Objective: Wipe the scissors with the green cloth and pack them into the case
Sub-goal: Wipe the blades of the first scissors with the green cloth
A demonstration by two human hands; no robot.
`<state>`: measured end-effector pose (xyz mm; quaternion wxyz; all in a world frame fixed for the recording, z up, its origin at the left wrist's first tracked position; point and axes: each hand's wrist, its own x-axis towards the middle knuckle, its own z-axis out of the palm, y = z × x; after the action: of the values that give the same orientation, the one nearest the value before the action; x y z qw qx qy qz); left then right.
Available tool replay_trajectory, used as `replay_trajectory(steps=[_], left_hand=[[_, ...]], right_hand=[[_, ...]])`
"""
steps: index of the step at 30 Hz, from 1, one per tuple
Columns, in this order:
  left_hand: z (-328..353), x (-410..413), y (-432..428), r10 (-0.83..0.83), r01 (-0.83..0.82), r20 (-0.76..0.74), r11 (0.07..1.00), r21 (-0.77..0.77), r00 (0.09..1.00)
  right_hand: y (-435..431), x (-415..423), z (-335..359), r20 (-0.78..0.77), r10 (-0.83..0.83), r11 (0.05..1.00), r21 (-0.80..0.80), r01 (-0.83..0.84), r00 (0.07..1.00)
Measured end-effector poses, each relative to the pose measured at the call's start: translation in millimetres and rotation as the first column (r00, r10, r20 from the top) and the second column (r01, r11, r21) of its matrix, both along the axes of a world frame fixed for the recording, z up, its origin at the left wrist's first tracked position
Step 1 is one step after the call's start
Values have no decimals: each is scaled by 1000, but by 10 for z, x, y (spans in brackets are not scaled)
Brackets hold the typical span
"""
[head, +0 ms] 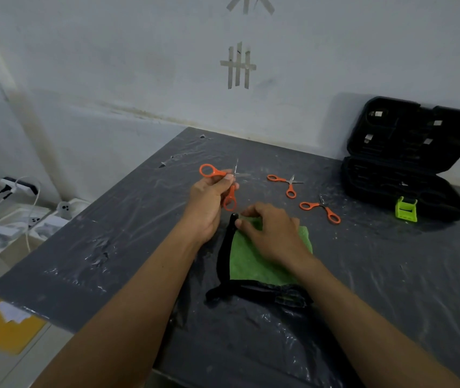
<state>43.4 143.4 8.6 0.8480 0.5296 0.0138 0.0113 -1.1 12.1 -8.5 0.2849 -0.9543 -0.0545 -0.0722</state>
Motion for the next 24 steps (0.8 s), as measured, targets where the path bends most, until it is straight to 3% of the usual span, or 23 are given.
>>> replay_trajectory(steps=[7, 15, 24], left_hand=[[-9, -9, -8, 23, -26, -58, 998, -56, 998], [-123, -7, -189, 114, -121, -86, 989, -88, 990], [-194, -56, -317, 194, -194, 29, 981, 1, 981]], right_hand=[[-79, 28, -33, 186, -6, 944, 327, -56, 983], [0, 216, -26, 366, -18, 876, 455, -162, 931], [-7, 287, -95, 399, -60, 853, 497, -160, 915]])
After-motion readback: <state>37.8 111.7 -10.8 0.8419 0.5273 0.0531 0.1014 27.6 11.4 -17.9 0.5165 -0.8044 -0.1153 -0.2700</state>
